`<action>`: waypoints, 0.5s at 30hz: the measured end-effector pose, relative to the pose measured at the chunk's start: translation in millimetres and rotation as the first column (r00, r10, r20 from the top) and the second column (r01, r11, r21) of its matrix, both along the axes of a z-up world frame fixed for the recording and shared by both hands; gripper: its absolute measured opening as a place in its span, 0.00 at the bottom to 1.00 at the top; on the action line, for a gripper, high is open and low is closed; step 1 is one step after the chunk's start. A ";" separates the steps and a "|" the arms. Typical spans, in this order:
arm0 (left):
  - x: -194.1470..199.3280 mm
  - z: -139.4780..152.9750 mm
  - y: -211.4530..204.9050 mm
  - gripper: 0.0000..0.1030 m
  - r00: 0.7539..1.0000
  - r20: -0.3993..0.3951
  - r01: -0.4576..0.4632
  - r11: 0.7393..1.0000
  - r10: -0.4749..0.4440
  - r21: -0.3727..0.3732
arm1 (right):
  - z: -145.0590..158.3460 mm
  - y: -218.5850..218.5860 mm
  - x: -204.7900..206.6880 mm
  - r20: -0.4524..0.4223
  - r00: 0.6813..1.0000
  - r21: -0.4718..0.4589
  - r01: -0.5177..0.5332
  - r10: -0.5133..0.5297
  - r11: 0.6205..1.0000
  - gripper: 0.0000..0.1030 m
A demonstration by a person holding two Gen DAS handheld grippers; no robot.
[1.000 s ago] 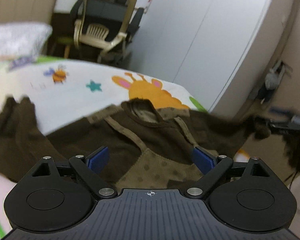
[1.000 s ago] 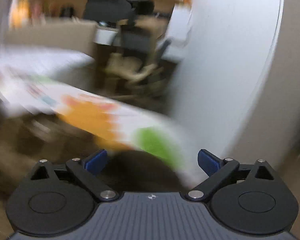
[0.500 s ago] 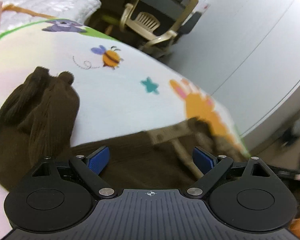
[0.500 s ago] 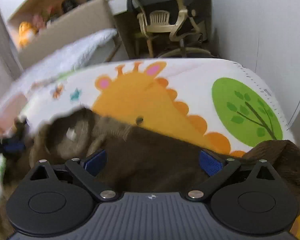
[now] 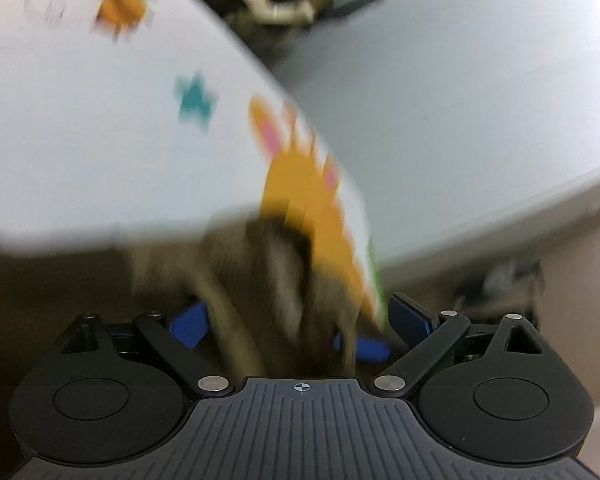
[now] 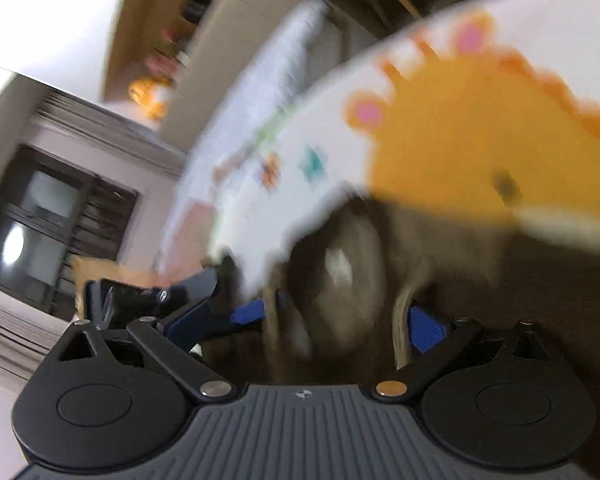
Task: Fold clothes
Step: 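Lift and shake the dress with both grippers, spreading it flat on the mat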
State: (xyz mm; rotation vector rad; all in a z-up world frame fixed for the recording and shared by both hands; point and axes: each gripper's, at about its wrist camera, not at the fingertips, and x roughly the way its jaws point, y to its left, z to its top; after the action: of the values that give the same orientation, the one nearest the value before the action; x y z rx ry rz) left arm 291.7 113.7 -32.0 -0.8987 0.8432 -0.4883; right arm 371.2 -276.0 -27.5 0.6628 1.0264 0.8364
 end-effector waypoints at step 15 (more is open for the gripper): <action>-28.4 26.1 49.9 0.94 0.994 0.073 -0.092 0.972 0.078 0.217 | 43.6 -14.8 -3.4 0.477 0.863 -0.327 0.350 -0.167 0.878 0.98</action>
State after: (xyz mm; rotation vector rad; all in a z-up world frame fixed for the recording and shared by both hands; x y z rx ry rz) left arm 263.3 163.7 -5.9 -0.7082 0.7800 -0.3398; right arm 367.8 -290.8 16.1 0.2309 0.6450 0.4721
